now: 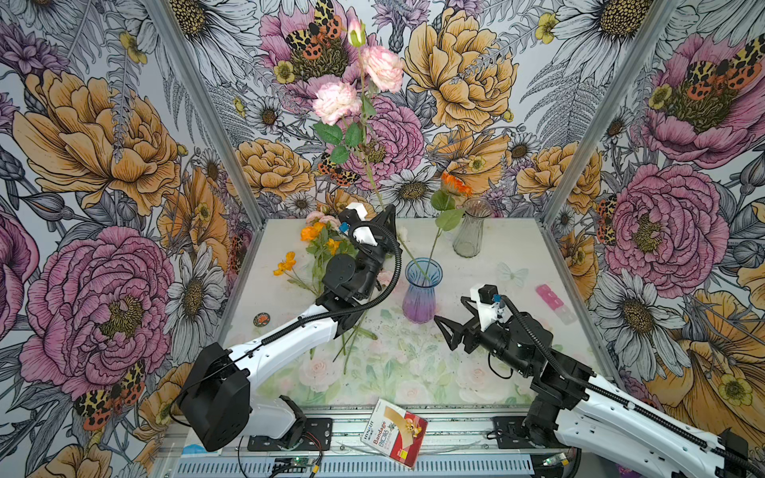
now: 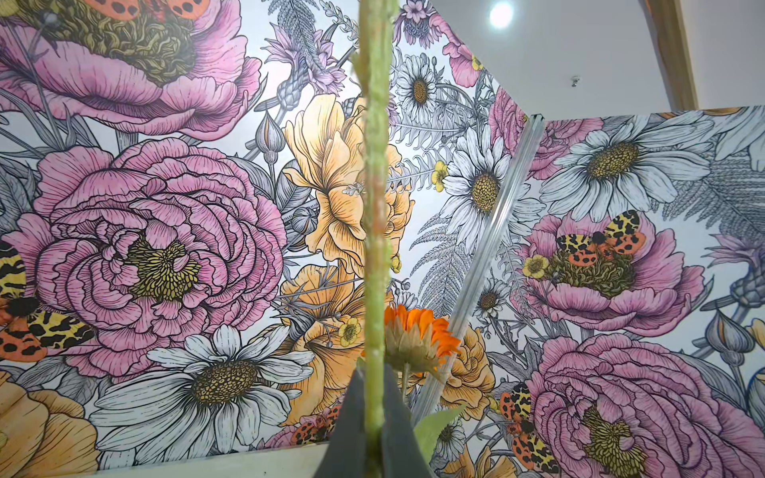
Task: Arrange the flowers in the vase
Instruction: 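Lower the pink flower stem into the blue-purple vase and open the left gripper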
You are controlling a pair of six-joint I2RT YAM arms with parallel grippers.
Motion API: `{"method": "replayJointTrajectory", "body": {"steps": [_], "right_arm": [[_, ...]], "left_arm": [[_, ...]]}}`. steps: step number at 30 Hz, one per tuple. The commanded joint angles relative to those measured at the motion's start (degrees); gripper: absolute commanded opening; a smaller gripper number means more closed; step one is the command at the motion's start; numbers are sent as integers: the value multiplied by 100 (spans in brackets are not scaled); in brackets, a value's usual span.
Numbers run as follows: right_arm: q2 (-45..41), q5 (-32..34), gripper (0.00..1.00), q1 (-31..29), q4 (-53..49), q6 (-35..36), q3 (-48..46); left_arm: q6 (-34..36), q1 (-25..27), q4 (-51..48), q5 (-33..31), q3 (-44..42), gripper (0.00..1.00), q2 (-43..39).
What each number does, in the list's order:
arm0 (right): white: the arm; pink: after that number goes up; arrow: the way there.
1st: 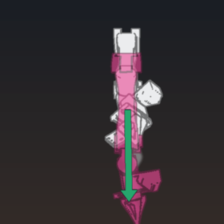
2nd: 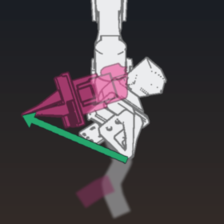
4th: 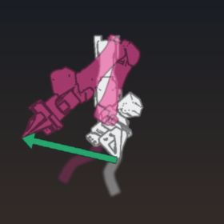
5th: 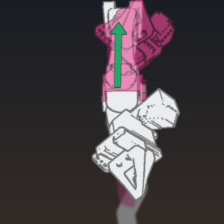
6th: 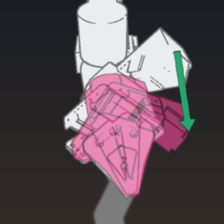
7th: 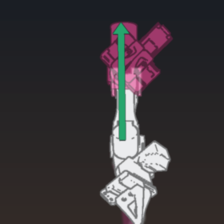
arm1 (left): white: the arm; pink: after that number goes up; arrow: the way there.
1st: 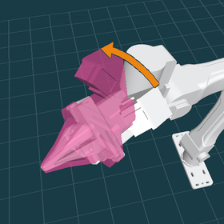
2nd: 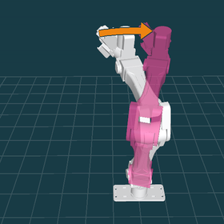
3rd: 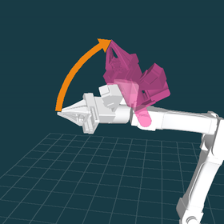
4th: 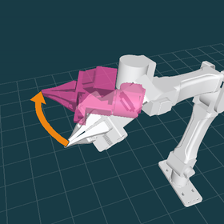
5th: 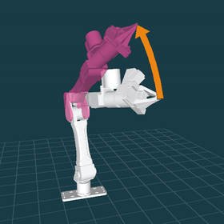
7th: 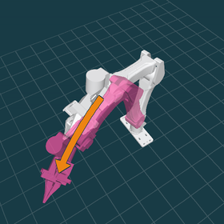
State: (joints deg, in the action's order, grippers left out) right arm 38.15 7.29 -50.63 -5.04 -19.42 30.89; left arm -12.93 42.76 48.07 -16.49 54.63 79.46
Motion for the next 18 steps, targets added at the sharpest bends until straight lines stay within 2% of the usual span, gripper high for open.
{"method": "replayJointTrajectory", "body": {"steps": [1,9,18], "right_arm": [[-44,49,100,48,-65,87,28],[-31,38,100,39,-67,78,20],[52,24,100,52,-66,63,4]], "left_arm": [[455,173,989,76,-293,0,271],[876,433,2456,-46,-796,0,998],[897,529,3273,-134,-1286,0,1537]]}}
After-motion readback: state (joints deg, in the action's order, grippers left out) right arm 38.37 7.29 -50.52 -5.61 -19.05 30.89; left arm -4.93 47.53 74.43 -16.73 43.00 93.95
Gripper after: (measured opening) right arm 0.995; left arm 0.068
